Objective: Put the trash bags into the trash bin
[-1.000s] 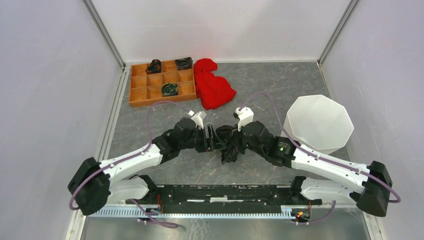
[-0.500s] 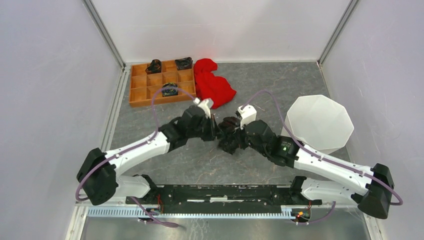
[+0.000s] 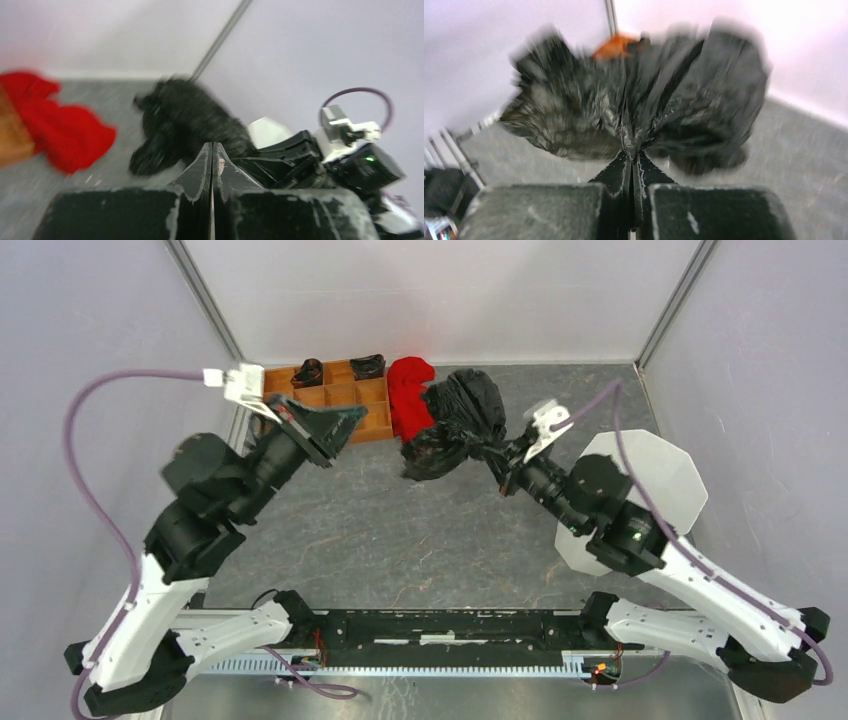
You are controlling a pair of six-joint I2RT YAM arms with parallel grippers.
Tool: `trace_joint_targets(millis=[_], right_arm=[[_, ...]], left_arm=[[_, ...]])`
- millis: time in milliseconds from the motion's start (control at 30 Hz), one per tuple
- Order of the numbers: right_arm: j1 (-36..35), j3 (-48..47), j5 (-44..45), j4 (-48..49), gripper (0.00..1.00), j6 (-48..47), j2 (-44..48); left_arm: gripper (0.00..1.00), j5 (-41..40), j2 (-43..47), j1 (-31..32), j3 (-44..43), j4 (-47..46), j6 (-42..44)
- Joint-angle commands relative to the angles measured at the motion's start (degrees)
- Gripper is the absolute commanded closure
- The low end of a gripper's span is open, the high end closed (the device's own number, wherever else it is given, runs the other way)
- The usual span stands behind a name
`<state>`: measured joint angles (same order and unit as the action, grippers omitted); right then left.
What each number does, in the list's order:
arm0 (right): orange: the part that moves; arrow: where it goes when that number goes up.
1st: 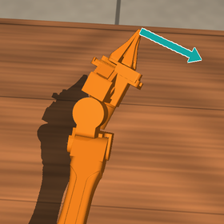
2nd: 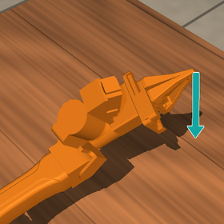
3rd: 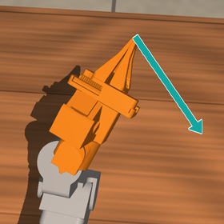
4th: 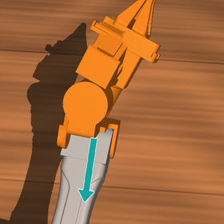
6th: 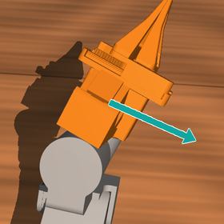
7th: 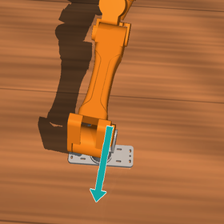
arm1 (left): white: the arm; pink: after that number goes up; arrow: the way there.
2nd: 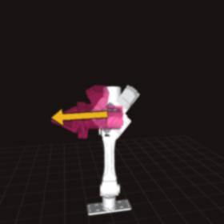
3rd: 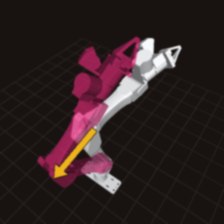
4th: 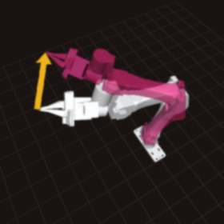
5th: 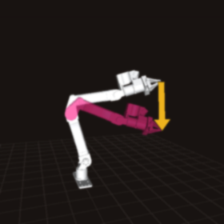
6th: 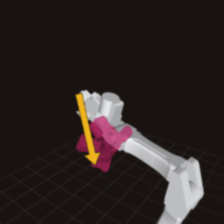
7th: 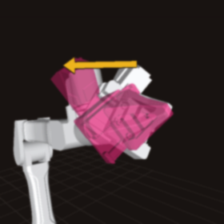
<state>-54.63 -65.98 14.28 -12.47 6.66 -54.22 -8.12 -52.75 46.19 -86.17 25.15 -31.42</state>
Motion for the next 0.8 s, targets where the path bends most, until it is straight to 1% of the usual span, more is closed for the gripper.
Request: trace_joint_targets(millis=[0, 33, 67, 100, 133, 167, 233, 267, 300, 367, 433, 500, 567, 667, 767], right_arm=[[0.18, 20.87, -7.02, 5.66, 1.00, 6.80, -3.20], [0.17, 22.83, -8.25, 5.36, 1.00, 8.02, -4.50], [0.14, 23.73, -8.73, 4.64, 1.00, 8.89, -5.19], [0.16, 23.42, -8.99, 4.11, 1.00, 9.20, -5.34], [0.14, 22.51, -9.09, 4.06, 1.00, 9.11, -4.90], [0.14, 21.10, -9.37, 4.67, 1.00, 9.22, -4.22], [0.54, 17.43, -12.14, 6.20, 1.00, 10.20, -3.82], [0.84, 13.55, -13.99, 6.15, 1.00, 11.80, -4.82], [0.81, 10.30, -15.68, 5.28, 1.00, 12.95, -6.24], [0.76, 4.07, -19.89, 3.92, 0.99, 16.02, -9.62], [0.83, 1.42, -21.74, 4.25, 0.99, 19.36, -11.83], [0.99, 2.98, -18.68, 5.55, 1.00, 21.79, -11.92], [2.07, 5.39, -15.18, 5.53, 1.00, 22.23, -11.96], [4.00, 7.26, -9.39, 2.64, 1.00, 20.02, -12.96], [5.87, 9.62, -6.49, 0.25, 1.00, 17.51, -13.13]], left_arm=[[0.96, -8.50, -0.46, 0.04, 19.66, 10.66, -3.58], [0.87, -8.15, 1.80, 0.04, 23.48, 10.79, -4.62], [0.74, -7.08, 3.51, 0.04, 27.09, 10.66, -5.35], [0.58, -6.46, 5.31, 0.04, 29.90, 10.53, -5.99], [0.37, -5.78, 6.81, 0.04, 32.03, 10.27, -6.50], [0.23, -5.15, 8.30, 0.04, 33.48, 10.12, -6.69], [0.09, -4.62, 9.96, 0.04, 33.70, 10.40, -6.58], [0.03, -4.68, 10.29, 0.04, 32.90, 10.87, -6.28], [0.01, -4.65, 10.38, 0.04, 31.78, 11.18, -6.09], [0.00, -4.59, 10.79, 0.04, 29.99, 11.28, -5.85], [0.00, -4.58, 11.61, 0.04, 29.24, 10.77, -6.08], [0.00, -4.28, 12.82, 0.04, 29.82, 10.19, -6.53], [0.00, -4.04, 13.95, 0.04, 31.16, 9.81, -7.22], [0.00, -3.29, 14.36, 0.04, 33.78, 9.38, -8.40], [0.00, -3.76, 13.93, 0.04, 36.05, 8.80, -10.28]])
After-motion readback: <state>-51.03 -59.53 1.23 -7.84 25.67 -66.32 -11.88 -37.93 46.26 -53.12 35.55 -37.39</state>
